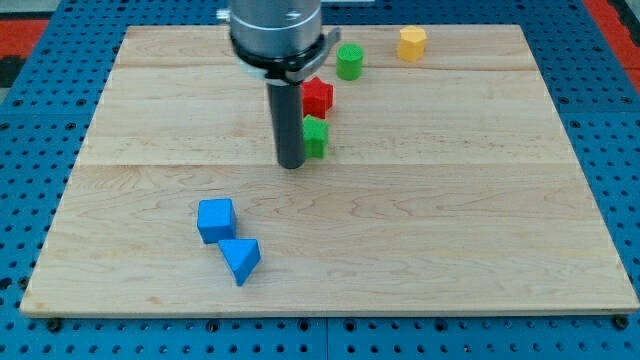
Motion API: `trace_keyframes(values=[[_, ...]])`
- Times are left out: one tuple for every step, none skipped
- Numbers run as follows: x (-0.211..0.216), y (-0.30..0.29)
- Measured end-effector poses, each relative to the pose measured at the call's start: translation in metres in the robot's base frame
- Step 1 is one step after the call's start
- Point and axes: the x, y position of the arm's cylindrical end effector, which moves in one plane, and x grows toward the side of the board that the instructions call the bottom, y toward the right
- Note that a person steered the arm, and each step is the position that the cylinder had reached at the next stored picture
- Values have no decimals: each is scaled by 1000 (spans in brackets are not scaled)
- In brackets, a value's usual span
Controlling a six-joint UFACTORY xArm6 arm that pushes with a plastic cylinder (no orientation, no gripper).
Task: Push the blue cube closer to green star
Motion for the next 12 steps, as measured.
trace_keyframes(values=[[-6, 15], [19, 15], [24, 15], [24, 17], [32, 4], [33, -64], [4, -131], [42, -168], [78, -135], [78, -102], [81, -135], [119, -170]])
